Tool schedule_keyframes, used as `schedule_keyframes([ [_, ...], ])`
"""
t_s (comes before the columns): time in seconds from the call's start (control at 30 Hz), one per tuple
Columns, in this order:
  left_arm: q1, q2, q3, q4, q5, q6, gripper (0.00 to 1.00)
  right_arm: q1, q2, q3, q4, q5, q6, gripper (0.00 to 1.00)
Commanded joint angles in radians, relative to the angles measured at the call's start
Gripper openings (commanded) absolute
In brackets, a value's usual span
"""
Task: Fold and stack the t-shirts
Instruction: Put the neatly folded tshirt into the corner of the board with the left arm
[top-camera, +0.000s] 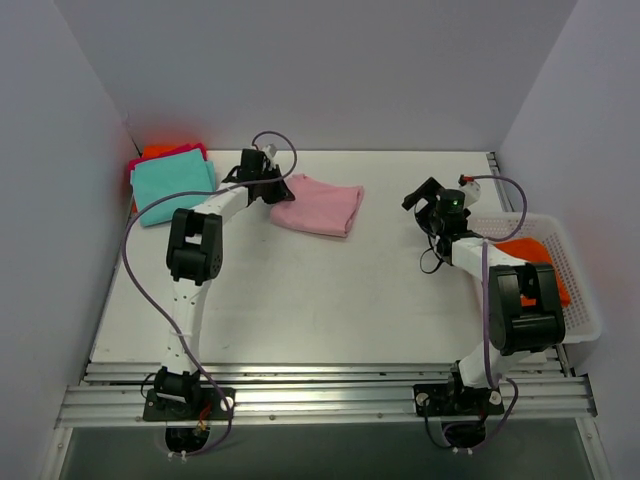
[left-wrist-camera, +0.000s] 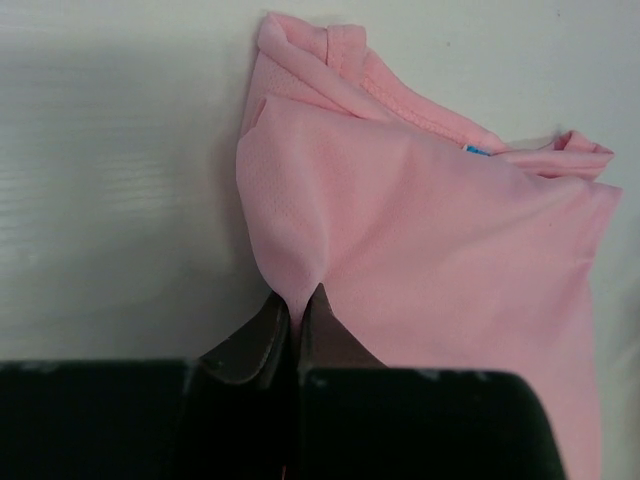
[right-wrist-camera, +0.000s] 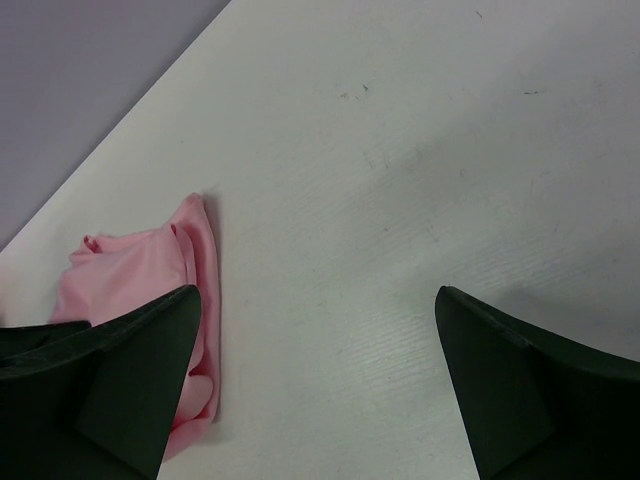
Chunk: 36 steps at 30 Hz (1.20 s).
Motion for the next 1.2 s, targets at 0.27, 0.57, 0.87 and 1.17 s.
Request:
schedule_keyframes([
  [0.27,0.072,-0.121,0.254,-0.317,-0.116,0.121,0.02,-0.02,-0.001,-0.005,0.081,-0.066,0.016,1.0],
  [0.57,0.119,-0.124,0.513,-0.513,-0.172,0.176,0.02,-0.031,0.033,0.001,0.107,-0.097,0.024,1.0],
  [0.87,0.202,-0.11,0.729,-0.653,-0.184,0.204,0.02,-0.031,0.079,0.002,0.15,-0.138,0.037,1.0],
  [1.17,0.383,-0.156,0.745,-0.655,-0.159,0.181,0.02,-0.028,0.12,0.011,0.179,-0.167,0.05,1.0],
])
